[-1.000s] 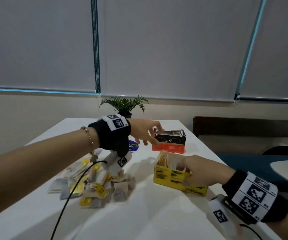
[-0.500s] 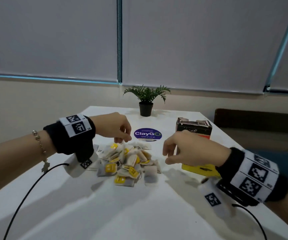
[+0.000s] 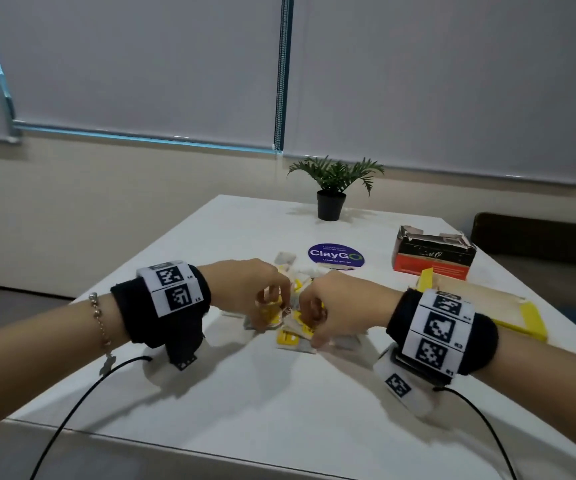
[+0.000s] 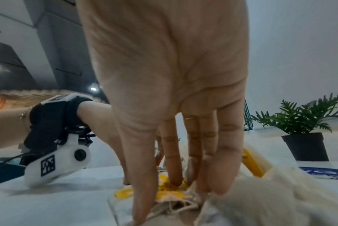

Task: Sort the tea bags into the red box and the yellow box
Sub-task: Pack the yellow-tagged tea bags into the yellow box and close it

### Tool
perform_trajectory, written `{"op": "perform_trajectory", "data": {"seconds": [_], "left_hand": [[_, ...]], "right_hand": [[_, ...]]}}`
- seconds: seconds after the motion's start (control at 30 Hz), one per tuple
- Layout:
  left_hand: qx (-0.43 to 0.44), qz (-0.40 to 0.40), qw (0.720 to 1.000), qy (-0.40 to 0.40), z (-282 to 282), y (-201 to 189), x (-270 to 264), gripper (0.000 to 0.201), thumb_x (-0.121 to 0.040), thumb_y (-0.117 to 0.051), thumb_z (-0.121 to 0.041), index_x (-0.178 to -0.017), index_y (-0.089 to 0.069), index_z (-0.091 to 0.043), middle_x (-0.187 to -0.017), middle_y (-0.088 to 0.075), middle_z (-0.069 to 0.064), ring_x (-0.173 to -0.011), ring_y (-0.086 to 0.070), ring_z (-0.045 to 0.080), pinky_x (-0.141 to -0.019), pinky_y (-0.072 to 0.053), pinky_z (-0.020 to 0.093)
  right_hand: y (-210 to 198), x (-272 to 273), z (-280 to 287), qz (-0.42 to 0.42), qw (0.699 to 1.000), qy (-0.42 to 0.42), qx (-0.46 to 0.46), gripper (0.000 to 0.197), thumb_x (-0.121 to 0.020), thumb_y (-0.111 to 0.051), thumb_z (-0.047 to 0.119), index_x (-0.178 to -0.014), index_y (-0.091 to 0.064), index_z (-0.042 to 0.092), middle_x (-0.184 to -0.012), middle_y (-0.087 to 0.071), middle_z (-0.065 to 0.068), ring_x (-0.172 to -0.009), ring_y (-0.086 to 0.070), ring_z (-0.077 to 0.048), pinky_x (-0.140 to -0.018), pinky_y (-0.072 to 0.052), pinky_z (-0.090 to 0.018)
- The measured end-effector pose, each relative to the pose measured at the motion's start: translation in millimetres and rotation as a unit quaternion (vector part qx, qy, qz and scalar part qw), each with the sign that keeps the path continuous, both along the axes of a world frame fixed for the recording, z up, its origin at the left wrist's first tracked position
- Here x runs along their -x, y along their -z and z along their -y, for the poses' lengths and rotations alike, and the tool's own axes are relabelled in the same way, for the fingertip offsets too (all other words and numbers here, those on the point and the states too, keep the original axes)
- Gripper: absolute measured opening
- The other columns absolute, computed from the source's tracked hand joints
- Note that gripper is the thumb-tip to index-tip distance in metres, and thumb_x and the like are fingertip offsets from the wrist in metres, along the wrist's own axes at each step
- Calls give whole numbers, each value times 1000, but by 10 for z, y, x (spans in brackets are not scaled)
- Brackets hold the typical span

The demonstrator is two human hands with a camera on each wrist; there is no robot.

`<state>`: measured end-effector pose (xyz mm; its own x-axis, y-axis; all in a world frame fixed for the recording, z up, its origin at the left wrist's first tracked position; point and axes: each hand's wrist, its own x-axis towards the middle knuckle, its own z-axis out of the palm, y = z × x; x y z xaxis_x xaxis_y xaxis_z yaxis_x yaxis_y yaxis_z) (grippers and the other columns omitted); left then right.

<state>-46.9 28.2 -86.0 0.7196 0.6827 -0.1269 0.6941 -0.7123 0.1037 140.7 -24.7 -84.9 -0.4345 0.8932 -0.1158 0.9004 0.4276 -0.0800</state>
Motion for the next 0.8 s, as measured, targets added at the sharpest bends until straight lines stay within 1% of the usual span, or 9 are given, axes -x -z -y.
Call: {"op": "perform_trajectory", "data": {"seconds": [0.13, 0.2, 0.27, 0.37, 0.43, 0.5, 0.57, 0.67, 0.8], "left_hand": [[28, 48, 998, -1, -23, 14, 9, 32, -75, -75, -32, -105, -63, -31, -97, -59, -10, -83, -56, 8, -77, -50, 28], [33, 53, 998, -4, -37, 32, -1, 27, -76, -75, -35, -100, -63, -34, -88, -57, -14, -78, -52, 3, -73, -45, 21], [38, 46, 998, -2, -57, 41, -4, 27, -75, -77, -33, -98, -62, -35, -88, -60, -14, -80, -54, 6, -71, -44, 19], [39, 34, 999, 10, -92, 33, -8, 25, -76, -79, -27, -97, -65, -28, -87, -61, -12, -80, -57, 9, -65, -41, 14], [31, 39, 999, 13, -109, 15, -8, 19, -79, -77, -28, -81, -59, -33, -77, -57, -16, -77, -55, 9, -64, -40, 15], [29, 57, 998, 13, -110, -19, 2, 28, -80, -75, -29, -69, -50, -38, -74, -55, -17, -78, -56, 13, -68, -43, 22], [38, 92, 995, 14, -90, -86, 22, 25, -81, -74, -32, -70, -52, -39, -82, -60, -13, -82, -60, 14, -74, -48, 29], [58, 162, 984, 36, -74, -195, 23, 11, -83, -73, -34, -81, -62, -36, -89, -65, -15, -80, -61, 5, -69, -46, 18], [66, 264, 960, 63, -73, -307, -57, 12, -83, -74, -32, -88, -68, -23, -78, -66, -21, -75, -63, 3, -65, -41, 10]], "right_hand": [[-35, -23, -28, 33, 999, 2, -4, 15, -75, -74, 25, -84, -62, 25, -86, -65, 4, -77, -58, -18, -65, -50, -31], [-32, -59, -26, 19, 1000, 4, -16, 14, -79, -74, 32, -81, -63, 23, -81, -64, 5, -75, -57, -18, -64, -48, -30], [-47, -107, -11, -7, 1000, 7, -18, 21, -80, -74, 38, -80, -68, 18, -79, -67, 4, -74, -60, -17, -66, -50, -32], [-109, -208, 8, -52, 998, 23, -19, 9, -80, -71, 16, -87, -76, 17, -80, -68, 7, -73, -61, -11, -69, -50, -29], [-177, -279, 5, -96, 994, 28, -41, 16, -80, -69, 9, -87, -78, 20, -86, -68, 5, -74, -63, -10, -70, -50, -25], [-255, -348, 13, -144, 987, 33, -67, 24, -81, -66, 4, -85, -80, 23, -93, -65, 0, -76, -64, -11, -71, -50, -23], [-320, -416, 33, -183, 979, 41, -81, 26, -83, -65, 4, -86, -80, 25, -89, -67, -2, -72, -64, -13, -68, -51, -23], [-365, -504, 59, -250, 965, 54, -63, 24, -87, -63, 3, -87, -80, 21, -75, -74, -2, -67, -70, -12, -63, -55, -21], [-343, -599, 19, -345, 931, 78, -86, 34, -83, -56, -1, -85, -80, 22, -83, -77, -4, -79, -71, -27, -74, -59, -43]]}}
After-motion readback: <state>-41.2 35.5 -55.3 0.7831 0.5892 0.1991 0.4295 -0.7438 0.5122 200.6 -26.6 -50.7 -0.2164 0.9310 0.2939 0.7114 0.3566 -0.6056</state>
